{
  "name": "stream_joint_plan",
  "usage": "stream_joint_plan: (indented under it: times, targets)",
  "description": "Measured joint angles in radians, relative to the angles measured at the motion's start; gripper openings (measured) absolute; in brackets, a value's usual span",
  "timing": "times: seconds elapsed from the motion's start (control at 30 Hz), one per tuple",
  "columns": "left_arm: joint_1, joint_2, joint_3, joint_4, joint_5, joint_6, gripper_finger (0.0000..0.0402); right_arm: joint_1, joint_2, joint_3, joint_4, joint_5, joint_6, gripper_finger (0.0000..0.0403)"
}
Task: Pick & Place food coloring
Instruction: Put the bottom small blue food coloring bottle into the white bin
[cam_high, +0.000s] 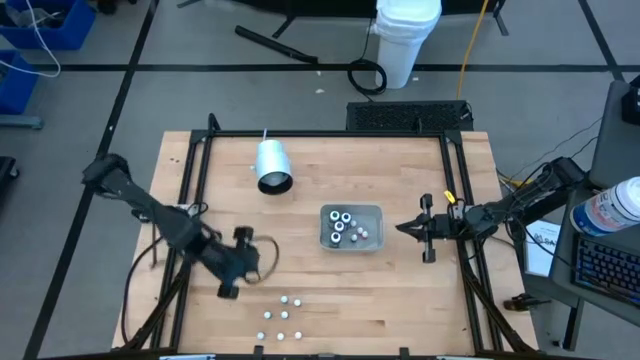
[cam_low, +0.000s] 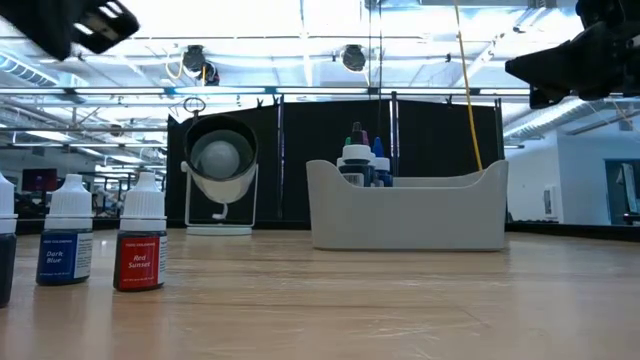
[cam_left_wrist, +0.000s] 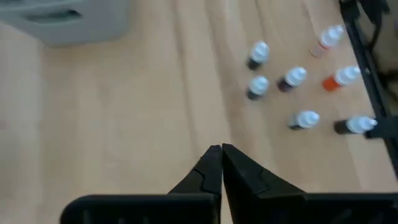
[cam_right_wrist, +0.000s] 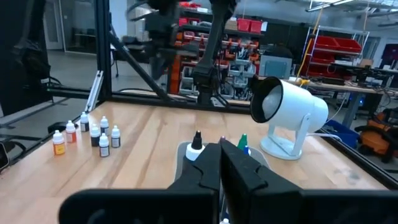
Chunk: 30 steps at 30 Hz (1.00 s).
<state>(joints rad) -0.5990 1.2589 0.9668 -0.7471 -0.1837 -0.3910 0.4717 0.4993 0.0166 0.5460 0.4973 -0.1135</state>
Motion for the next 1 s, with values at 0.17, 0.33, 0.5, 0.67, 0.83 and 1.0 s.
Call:
stream_joint_plan:
  times: [0.17,0.33,0.5,0.67,0.83,1.0]
  targets:
    - [-0.073,0.208,0.069,-0.015,-0.004,-0.152,0.006,0.0,0.001,-0.001,-0.011,0.0,-0.001,0.0001]
    - [-0.137,0.394,0.155,-0.014,0.026,-0.183,0.0124,0.0,0.004,-0.001,-0.043,0.0,0.046,0.0002]
    - [-0.147,0.472,0.271,-0.045,0.063,-0.164,0.0192,0.0,0.005,-0.001,-0.049,0.001,0.047,0.0002]
    - [-0.15,0.474,0.314,0.057,0.111,-0.191,0.0225,0.0,0.005,-0.002,-0.043,0.002,0.045,0.0002]
    - [-0.147,0.475,0.306,0.061,0.056,-0.318,0.0227,0.0,0.005,-0.002,-0.042,0.004,0.041,0.0002]
    - [-0.165,0.475,0.29,0.06,0.055,-0.344,0.0227,0.0,0.005,-0.002,-0.042,0.004,0.041,0.0002]
